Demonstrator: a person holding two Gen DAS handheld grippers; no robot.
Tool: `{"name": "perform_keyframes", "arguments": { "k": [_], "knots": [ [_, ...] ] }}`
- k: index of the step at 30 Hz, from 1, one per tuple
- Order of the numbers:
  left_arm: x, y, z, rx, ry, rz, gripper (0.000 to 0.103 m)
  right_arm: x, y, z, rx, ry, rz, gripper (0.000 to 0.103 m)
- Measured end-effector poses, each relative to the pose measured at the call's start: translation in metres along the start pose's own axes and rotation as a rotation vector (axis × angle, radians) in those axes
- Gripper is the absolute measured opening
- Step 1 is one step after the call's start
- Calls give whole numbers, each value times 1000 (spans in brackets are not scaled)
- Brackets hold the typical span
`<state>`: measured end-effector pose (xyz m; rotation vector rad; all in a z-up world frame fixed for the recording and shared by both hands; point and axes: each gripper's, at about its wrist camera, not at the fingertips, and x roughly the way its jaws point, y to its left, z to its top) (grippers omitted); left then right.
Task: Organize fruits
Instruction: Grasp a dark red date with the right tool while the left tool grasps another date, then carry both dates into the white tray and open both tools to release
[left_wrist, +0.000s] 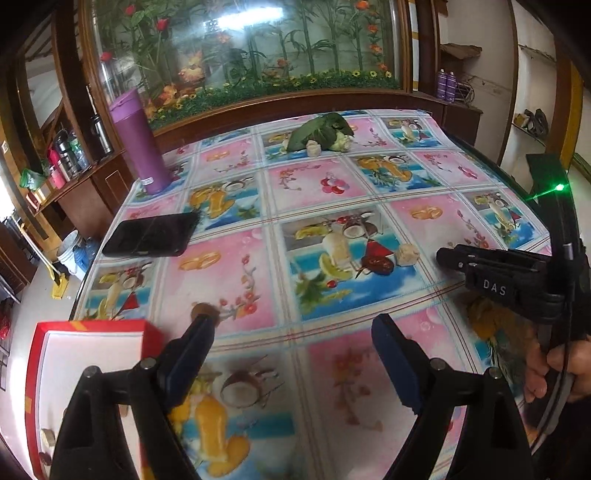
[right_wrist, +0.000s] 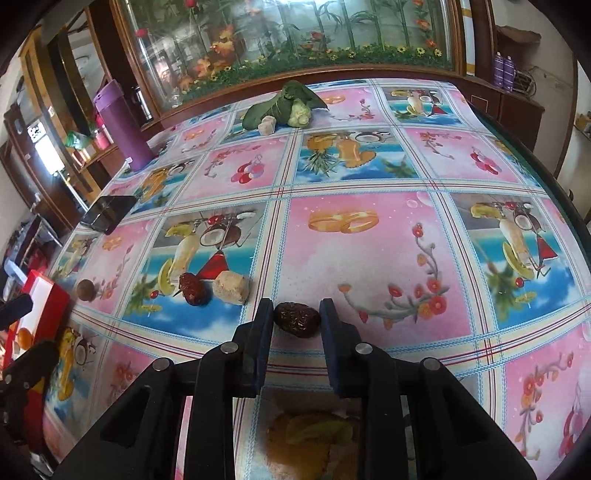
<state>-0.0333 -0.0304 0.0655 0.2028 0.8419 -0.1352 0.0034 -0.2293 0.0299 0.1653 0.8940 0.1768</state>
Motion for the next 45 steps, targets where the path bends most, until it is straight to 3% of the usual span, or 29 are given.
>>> {"name": "perform_keyframes", "arguments": {
  "k": [5,12,14,18,24,28,36,45],
  "knots": [
    [30,-25,18,37,-14,-3,89,-10,-20,6,86,-34,7,25],
    [59,-41,30,13,16,-51,86,-15,-34,10,160,-37,33,25],
    [65,-44,31,7,23,-53,80,-16,-34,10,163,-36,42,25],
    [77,-48,31,2,42,-70,77,-17,-33,10,168,-35,57,25],
    [86,-48,30,-29,56,-125,57,-17,-33,9,167,-32,60,25],
    [82,-53,29,-9,39,-147,36,-16,-33,9,165,-31,60,25],
    [64,-44,19,-48,37,-159,36,-20,-32,10,154,-74,76,25],
    [-24,-5,-9,-93,-87,-101,36,-32,-15,8,98,-171,100,25]
  ]
}}
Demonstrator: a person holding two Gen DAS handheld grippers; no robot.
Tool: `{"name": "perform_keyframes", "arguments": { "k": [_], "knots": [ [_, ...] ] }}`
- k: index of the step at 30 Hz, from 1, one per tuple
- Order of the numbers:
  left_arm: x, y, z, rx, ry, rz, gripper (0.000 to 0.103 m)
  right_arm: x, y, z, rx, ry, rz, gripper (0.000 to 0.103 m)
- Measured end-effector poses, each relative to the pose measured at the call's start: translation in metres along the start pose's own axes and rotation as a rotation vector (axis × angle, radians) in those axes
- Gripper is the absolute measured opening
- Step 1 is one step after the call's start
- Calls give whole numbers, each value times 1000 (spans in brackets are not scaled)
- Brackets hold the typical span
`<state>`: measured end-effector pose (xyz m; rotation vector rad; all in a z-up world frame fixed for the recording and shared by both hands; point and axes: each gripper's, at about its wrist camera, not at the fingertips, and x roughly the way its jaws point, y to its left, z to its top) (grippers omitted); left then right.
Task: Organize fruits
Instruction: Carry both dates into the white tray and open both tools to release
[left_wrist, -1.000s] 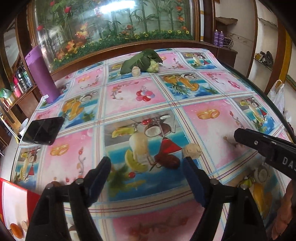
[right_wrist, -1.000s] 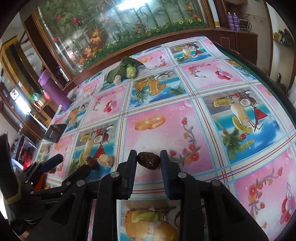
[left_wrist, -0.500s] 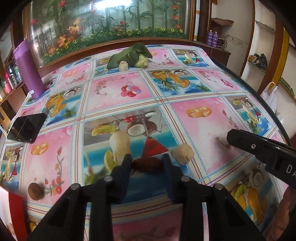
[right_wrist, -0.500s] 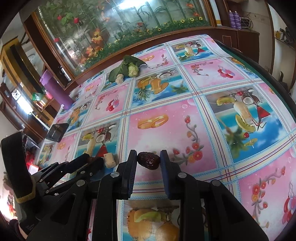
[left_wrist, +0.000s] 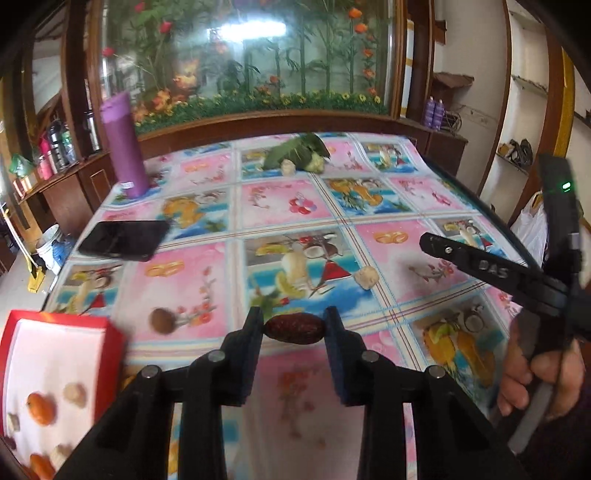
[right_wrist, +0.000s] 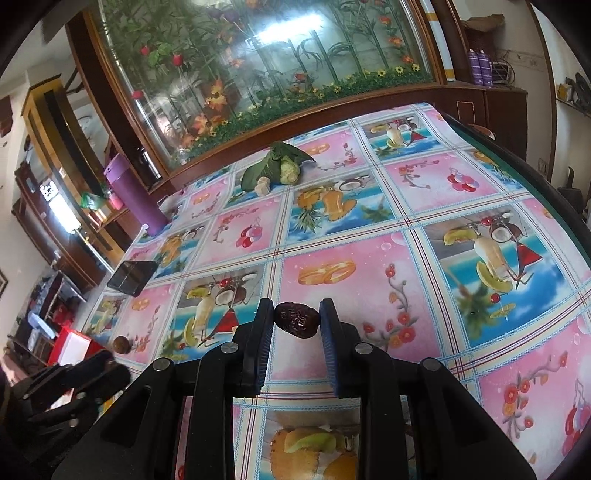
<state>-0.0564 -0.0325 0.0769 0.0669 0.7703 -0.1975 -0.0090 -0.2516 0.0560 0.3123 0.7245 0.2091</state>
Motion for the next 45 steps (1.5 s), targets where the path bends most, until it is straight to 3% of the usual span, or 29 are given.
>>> {"name": "perform_keyframes", "arguments": {
  "k": [7,13,18,21,24,28,33,45],
  "knots": [
    [-58,63,-26,-57,-61,66,36,-11,60,-19,-33,-23,126,25],
    [-91,154,-47,-189,-74,223,36,12,170,-42,-151,83,295,24],
    [-91,228,-59,-282,-7,346,36,38,261,-51,-263,197,351,24],
    [-78,264,-64,-321,61,363,36,59,308,-58,-321,273,362,24],
    [-62,288,-71,-364,124,329,36,77,340,-71,-367,327,345,24],
    [-48,299,-77,-367,176,322,36,98,362,-84,-381,394,325,24],
    [-35,305,-81,-363,225,315,36,109,373,-91,-402,416,287,24],
    [-27,316,-83,-360,264,330,36,122,377,-97,-422,460,216,25]
  ]
}}
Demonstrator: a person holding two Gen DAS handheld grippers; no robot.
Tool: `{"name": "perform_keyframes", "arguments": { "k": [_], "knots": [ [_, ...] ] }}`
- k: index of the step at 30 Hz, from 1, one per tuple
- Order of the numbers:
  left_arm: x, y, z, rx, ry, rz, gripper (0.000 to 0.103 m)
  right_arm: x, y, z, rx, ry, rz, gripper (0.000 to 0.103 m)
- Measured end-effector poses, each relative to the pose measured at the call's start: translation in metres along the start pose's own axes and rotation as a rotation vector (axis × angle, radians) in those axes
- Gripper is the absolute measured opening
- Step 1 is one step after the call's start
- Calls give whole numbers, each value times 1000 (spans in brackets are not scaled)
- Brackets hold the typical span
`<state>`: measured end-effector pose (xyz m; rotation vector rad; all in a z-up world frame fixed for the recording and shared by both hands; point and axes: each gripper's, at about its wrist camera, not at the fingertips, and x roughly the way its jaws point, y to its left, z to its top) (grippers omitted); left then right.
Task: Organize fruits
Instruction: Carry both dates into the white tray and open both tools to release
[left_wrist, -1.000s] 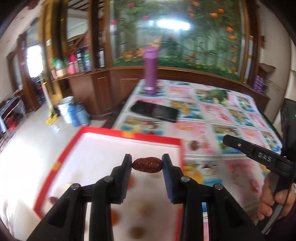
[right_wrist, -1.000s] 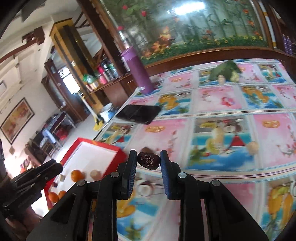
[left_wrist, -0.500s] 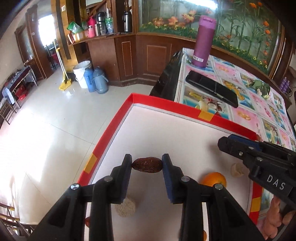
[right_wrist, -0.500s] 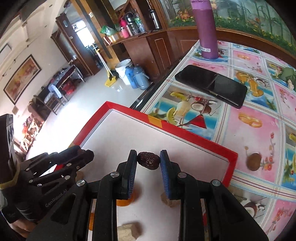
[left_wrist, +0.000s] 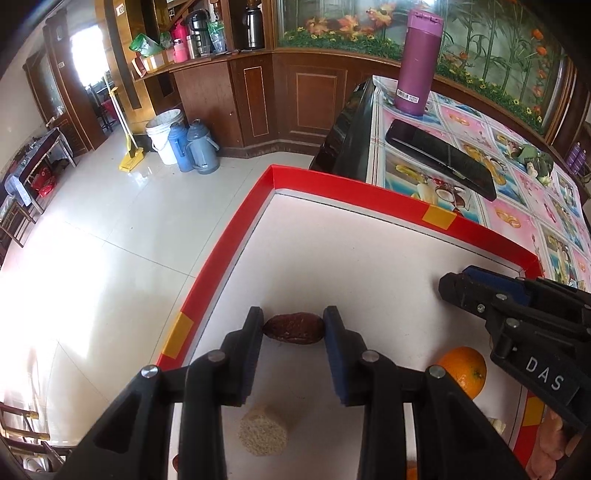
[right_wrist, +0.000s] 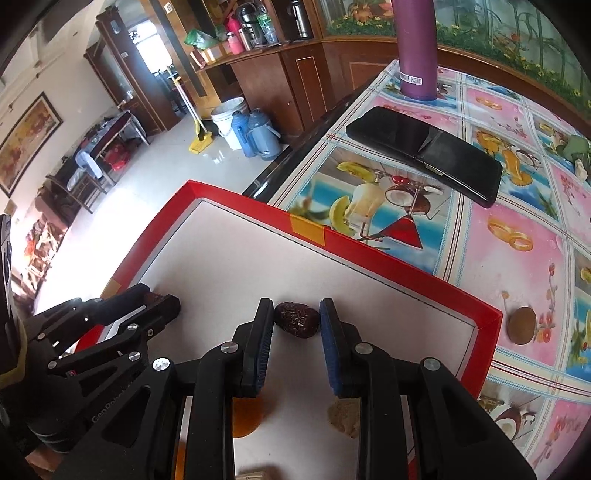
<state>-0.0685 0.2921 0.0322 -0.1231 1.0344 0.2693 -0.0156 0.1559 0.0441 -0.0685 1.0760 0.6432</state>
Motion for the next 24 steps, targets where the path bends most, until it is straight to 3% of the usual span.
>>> {"name": "perform_keyframes", "arguments": {
  "k": [3,6,12,19,24],
  "knots": [
    [0,-2,1,3,2,13,37,0,-2,-1,4,4,12,25],
    [-3,-2,-1,-8,4,32,46,-5,-11,-1,35,3,55,34],
    [-28,-5,-9,-27,-65,47,57,-49,-36,-9,62,-137,133,34],
    [-67,-33,-18,14,-168,2,63,-100,-99,-29,134,-253,97,34],
    [-87,-71,-24,79,-213,-59,67,-129,-165,-53,210,-311,20,34]
  ]
}}
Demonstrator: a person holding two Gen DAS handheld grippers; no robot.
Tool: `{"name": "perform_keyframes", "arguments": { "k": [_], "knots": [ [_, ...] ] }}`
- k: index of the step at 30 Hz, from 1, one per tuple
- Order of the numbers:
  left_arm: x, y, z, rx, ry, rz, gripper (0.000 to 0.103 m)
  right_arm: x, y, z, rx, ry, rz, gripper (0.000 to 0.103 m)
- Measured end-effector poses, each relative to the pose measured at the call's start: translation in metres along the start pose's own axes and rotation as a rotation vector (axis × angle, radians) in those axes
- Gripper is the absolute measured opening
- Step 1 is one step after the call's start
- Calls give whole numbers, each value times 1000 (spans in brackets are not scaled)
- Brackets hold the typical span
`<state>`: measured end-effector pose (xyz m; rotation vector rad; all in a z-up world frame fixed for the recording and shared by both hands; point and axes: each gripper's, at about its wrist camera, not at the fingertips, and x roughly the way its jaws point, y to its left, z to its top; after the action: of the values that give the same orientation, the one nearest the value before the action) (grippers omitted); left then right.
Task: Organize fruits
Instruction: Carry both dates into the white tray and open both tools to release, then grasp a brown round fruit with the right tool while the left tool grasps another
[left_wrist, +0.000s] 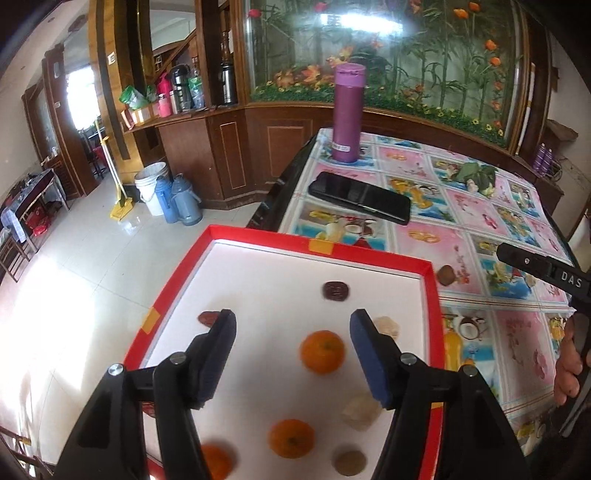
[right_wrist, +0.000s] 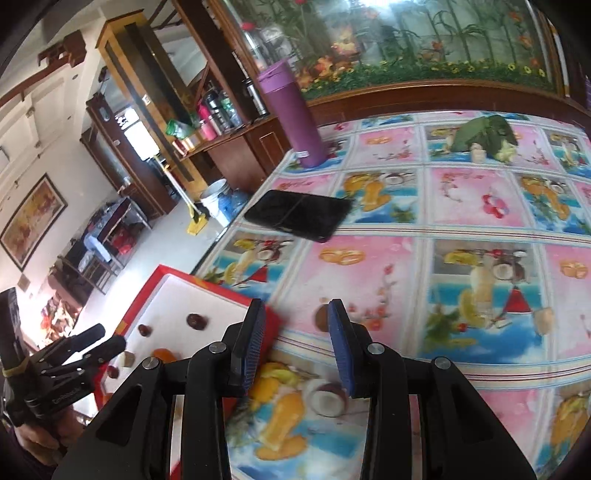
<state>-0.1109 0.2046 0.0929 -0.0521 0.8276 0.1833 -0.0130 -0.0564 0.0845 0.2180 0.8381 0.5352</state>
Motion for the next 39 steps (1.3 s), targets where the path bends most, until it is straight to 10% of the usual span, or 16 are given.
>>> {"name": "perform_keyframes", "arguments": {
  "k": [13,39],
  "knots": [
    [19,-104,32,121,30,-134,76,-38,-161,6,326,-63,-7,35],
    [130,-172,65,19,438,-259,69,-51,-184,9,419,-101,-4,36]
  ]
}}
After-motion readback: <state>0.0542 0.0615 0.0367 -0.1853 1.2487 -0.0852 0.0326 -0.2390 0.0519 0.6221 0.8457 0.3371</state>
